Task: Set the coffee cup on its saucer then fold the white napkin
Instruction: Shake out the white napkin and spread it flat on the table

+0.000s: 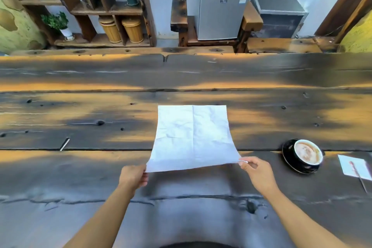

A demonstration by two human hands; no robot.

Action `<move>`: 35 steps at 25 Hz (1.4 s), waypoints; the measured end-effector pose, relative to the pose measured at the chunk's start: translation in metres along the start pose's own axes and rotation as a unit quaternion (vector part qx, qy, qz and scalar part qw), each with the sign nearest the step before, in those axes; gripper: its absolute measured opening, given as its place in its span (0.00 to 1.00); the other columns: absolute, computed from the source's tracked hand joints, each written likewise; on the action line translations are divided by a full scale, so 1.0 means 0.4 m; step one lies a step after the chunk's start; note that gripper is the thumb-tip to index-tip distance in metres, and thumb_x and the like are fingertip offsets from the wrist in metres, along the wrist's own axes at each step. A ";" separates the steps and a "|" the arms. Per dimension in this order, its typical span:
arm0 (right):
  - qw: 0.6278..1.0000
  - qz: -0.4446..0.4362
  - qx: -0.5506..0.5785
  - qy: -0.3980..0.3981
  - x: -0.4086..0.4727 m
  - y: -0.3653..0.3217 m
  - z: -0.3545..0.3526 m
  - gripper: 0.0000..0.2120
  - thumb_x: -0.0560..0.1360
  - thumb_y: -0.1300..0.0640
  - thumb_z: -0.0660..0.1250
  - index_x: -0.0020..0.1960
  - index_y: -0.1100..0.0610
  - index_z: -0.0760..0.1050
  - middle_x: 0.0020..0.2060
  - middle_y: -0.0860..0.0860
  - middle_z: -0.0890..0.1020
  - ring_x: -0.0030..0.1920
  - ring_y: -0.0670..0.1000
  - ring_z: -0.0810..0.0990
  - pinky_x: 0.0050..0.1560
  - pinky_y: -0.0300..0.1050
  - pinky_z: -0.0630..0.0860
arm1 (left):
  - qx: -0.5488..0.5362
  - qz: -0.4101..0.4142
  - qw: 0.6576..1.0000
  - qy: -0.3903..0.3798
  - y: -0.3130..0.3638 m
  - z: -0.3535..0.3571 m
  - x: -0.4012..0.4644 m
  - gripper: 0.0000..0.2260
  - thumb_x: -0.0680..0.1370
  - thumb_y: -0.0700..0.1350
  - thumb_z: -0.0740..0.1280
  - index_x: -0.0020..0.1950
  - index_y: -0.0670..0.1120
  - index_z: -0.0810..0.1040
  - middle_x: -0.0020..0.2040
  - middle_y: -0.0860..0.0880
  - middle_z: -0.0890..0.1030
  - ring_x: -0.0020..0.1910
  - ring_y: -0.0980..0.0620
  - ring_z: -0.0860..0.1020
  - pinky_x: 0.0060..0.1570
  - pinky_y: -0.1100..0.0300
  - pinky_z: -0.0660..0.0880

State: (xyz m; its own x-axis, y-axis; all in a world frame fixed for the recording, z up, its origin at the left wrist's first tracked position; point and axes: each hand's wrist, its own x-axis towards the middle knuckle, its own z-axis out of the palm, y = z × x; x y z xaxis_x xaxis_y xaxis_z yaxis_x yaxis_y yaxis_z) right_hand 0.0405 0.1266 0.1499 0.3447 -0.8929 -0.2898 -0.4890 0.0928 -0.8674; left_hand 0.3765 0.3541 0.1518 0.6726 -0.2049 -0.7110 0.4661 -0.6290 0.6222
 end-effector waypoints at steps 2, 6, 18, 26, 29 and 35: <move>0.999 0.028 -0.026 -0.007 -0.052 0.083 0.014 0.06 0.75 0.64 0.73 0.45 0.53 0.84 0.44 0.49 0.87 0.46 0.47 0.85 0.53 0.41 0.79 | 0.011 -0.046 0.999 -0.010 -0.093 0.002 -0.002 0.11 0.75 0.41 0.71 0.34 0.42 0.75 0.31 0.41 0.77 0.28 0.46 0.73 0.29 0.59 0.75; 0.993 0.088 -0.074 -0.020 -0.152 0.192 0.036 0.06 0.75 0.61 0.72 0.44 0.51 0.83 0.44 0.48 0.87 0.46 0.49 0.85 0.51 0.43 0.79 | 0.058 -0.103 0.993 -0.019 -0.233 -0.008 -0.025 0.07 0.75 0.37 0.69 0.37 0.40 0.76 0.32 0.41 0.78 0.29 0.46 0.74 0.32 0.59 0.75; 0.960 0.147 -0.221 -0.090 -0.253 0.285 0.026 0.15 0.77 0.68 0.60 0.51 0.52 0.81 0.53 0.50 0.78 0.48 0.47 0.78 0.50 0.39 0.70 | 0.440 -0.053 0.891 -0.099 -0.372 -0.047 -0.032 0.18 0.71 0.56 0.61 0.32 0.44 0.79 0.34 0.45 0.84 0.37 0.44 0.82 0.40 0.57 0.78; 0.942 0.110 -0.310 -0.061 -0.151 0.248 0.064 0.11 0.78 0.63 0.60 0.46 0.54 0.80 0.50 0.50 0.77 0.56 0.54 0.74 0.56 0.50 0.74 | 0.532 0.120 0.838 0.022 -0.271 0.009 -0.025 0.10 0.74 0.49 0.61 0.38 0.44 0.75 0.41 0.44 0.79 0.43 0.41 0.78 0.46 0.52 0.77; 0.928 -0.028 -0.370 -0.032 -0.073 0.208 0.139 0.10 0.76 0.63 0.65 0.55 0.59 0.81 0.55 0.54 0.79 0.59 0.58 0.75 0.63 0.55 0.74 | 0.533 0.308 0.786 0.050 -0.245 0.082 0.040 0.09 0.74 0.42 0.65 0.51 0.40 0.79 0.53 0.42 0.79 0.53 0.38 0.77 0.53 0.45 0.74; 0.893 -0.201 -0.393 -0.093 0.154 0.069 0.435 0.23 0.81 0.53 0.58 0.74 0.60 0.68 0.77 0.57 0.67 0.79 0.60 0.59 0.79 0.62 0.55 | 0.500 0.430 0.751 0.022 -0.074 0.248 0.230 0.24 0.80 0.40 0.59 0.76 0.38 0.65 0.79 0.38 0.63 0.81 0.40 0.57 0.79 0.41 0.55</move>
State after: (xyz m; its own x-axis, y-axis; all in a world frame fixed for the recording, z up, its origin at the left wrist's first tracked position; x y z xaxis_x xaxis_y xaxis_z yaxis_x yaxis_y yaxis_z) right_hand 0.1877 0.1506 0.0379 0.7100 -0.6893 -0.1441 -0.6817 -0.6213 -0.3864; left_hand 0.3675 0.2797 0.0355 0.5056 -0.8474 -0.1623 -0.8026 -0.5310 0.2719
